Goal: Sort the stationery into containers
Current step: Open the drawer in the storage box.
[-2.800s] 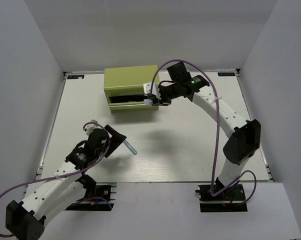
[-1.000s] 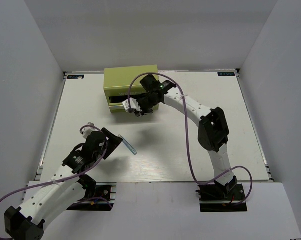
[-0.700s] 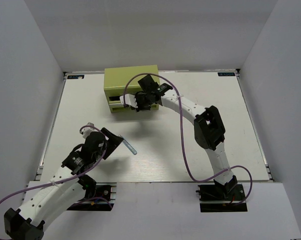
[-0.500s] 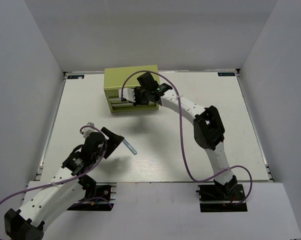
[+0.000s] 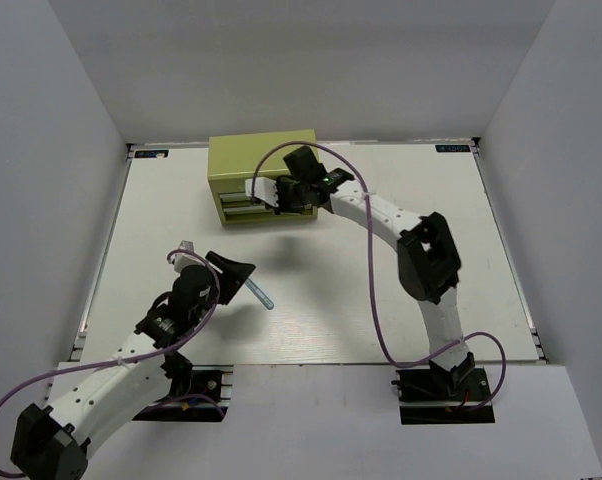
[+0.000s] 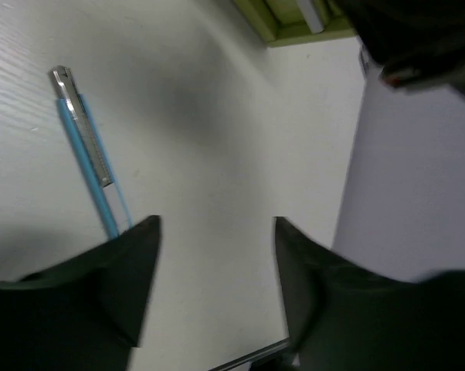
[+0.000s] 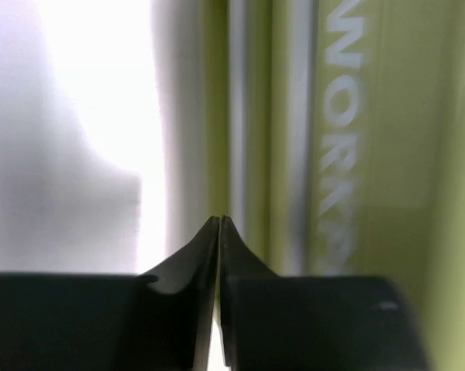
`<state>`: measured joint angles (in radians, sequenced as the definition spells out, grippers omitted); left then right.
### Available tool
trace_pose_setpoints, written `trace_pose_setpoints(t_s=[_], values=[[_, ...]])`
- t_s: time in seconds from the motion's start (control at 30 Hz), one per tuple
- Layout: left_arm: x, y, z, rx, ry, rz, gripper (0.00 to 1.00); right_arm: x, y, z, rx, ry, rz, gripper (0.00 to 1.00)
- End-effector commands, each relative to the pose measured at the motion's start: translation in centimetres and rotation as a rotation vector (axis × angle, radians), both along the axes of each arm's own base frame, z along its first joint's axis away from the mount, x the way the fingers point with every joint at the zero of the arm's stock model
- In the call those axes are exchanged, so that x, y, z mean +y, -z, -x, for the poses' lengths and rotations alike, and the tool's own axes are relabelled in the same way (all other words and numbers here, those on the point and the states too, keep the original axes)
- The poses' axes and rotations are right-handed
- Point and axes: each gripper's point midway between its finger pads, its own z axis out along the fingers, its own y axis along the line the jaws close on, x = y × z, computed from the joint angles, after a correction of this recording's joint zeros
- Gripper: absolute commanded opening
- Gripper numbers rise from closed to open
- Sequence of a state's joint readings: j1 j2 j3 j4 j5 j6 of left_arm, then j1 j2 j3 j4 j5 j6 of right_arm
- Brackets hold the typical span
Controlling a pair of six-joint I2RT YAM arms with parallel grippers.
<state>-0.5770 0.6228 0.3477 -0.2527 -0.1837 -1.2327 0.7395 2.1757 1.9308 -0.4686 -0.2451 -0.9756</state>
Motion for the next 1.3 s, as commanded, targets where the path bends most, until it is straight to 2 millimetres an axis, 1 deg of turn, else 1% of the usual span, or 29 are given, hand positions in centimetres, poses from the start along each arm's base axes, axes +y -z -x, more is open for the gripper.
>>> trace_pose_setpoints(t_s=[0.0, 0.03, 0.07, 0.1, 0.13, 0.17, 0.2, 0.27, 0.3, 0.33, 0.37, 0.4, 0.43, 0.47, 0.5, 0.53, 0.6, 0.63, 0.67, 0.73, 0.77, 0.87, 0.9, 0.97, 1.0, 1.07, 1.13, 1.17, 1.27], values=[[-0.8, -2.6, -2.5, -0.127, -0.061, 0.131, 0.62, -1.7, -4.5, 6.3, 0.091, -0.150, -0.120, 0.12], [-0.8, -2.0, -2.9, -0.128, -0.080, 0.149, 0.56, -2.3, -6.9, 6.7, 0.058, -0.145, -0.167, 0.27], [-0.9, -2.1, -3.4, -0.140, -0.099, 0.172, 0.50, -1.6, -8.4, 7.1, 0.054, -0.137, -0.248, 0.45], [-1.0, -3.8, -4.4, -0.213, -0.124, 0.235, 0.36, -2.9, -7.7, 8.3, 0.083, -0.121, -0.251, 0.73], [-1.1, -2.4, -4.9, -0.193, -0.141, 0.230, 0.28, -3.4, -9.6, 8.4, 0.048, -0.113, -0.292, 0.82], [-1.3, -2.7, -5.5, -0.211, -0.152, 0.251, 0.21, -3.7, -10.3, 8.9, 0.082, -0.103, -0.323, 0.89], [-1.6, -2.9, -6.8, -0.234, -0.168, 0.262, 0.19, -4.4, -11.6, 9.5, 0.073, -0.101, -0.348, 0.90], [-2.2, -2.8, -8.1, -0.236, -0.180, 0.258, 0.19, -5.1, -12.6, 9.4, 0.109, -0.049, -0.377, 0.90], [-2.6, -4.2, -9.2, -0.271, -0.187, 0.281, 0.22, -5.3, -13.4, 9.1, 0.127, -0.012, -0.396, 0.90], [-3.0, -4.2, -9.7, -0.274, -0.187, 0.284, 0.33, -6.0, -13.6, 8.1, 0.116, 0.045, -0.392, 0.82], [-3.4, -2.4, -10.5, -0.242, -0.189, 0.259, 0.42, -6.1, -14.6, 7.4, 0.107, 0.068, -0.400, 0.70], [-3.4, -3.5, -11.5, -0.278, -0.211, 0.294, 0.52, -6.4, -14.6, 7.0, 0.132, 0.096, -0.391, 0.37], [-3.7, -3.4, -11.9, -0.282, -0.214, 0.307, 0.67, -7.1, -14.7, 6.1, 0.133, 0.129, -0.395, 0.25], [-3.5, -3.3, -12.6, -0.285, -0.235, 0.321, 0.70, -7.4, -15.0, 5.4, 0.126, 0.150, -0.403, 0.18], [-4.0, -2.8, -13.4, -0.279, -0.238, 0.327, 0.72, -7.8, -15.4, 5.0, 0.124, 0.178, -0.414, 0.16], [-3.8, -2.7, -14.0, -0.278, -0.253, 0.334, 0.78, -7.9, -15.5, 4.8, 0.122, 0.183, -0.418, 0.16], [-3.8, -3.2, -15.3, -0.298, -0.271, 0.342, 0.79, -8.5, -15.6, 4.0, 0.112, 0.220, -0.423, 0.18], [-3.5, -2.2, -16.0, -0.281, -0.288, 0.325, 0.79, -8.6, -15.9, 3.9, 0.103, 0.223, -0.429, 0.18], [-3.3, -2.8, -16.9, -0.297, -0.299, 0.334, 0.79, -9.1, -15.9, 3.5, 0.102, 0.240, -0.432, 0.20], [-3.3, -2.5, -17.6, -0.288, -0.306, 0.340, 0.76, -9.1, -16.0, 3.3, 0.099, 0.248, -0.439, 0.20], [-3.3, -2.3, -18.4, -0.283, -0.306, 0.338, 0.71, -9.4, -16.0, 2.9, 0.098, 0.258, -0.441, 0.20], [-3.7, -1.7, -19.2, -0.272, -0.299, 0.335, 0.64, -9.5, -16.5, 2.6, 0.091, 0.268, -0.459, 0.21], [-3.7, -0.6, -19.4, -0.256, -0.300, 0.323, 0.64, -9.6, -16.7, 2.3, 0.079, 0.271, -0.462, 0.21], [-3.7, 0.0, -19.9, -0.256, -0.302, 0.336, 0.60, -9.3, -17.3, 1.9, 0.070, 0.269, -0.478, 0.21], [-3.7, -0.5, -20.0, -0.270, -0.300, 0.347, 0.60, -9.3, -17.1, 1.7, 0.073, 0.272, -0.475, 0.21], [-4.0, 0.1, -20.1, -0.270, -0.291, 0.363, 0.58, -9.2, -17.1, 1.2, 0.077, 0.279, -0.482, 0.21], [-4.1, 0.6, -20.2, -0.264, -0.292, 0.359, 0.55, -8.7, -18.2, 1.1, 0.068, 0.265, -0.499, 0.21], [-4.2, 0.7, -20.4, -0.267, -0.291, 0.361, 0.55, -8.6, -17.8, 0.9, 0.078, 0.265, -0.494, 0.22], [-4.1, 1.1, -20.7, -0.267, -0.300, 0.357, 0.55, -8.0, -18.1, 0.4, 0.076, 0.255, -0.500, 0.25]])
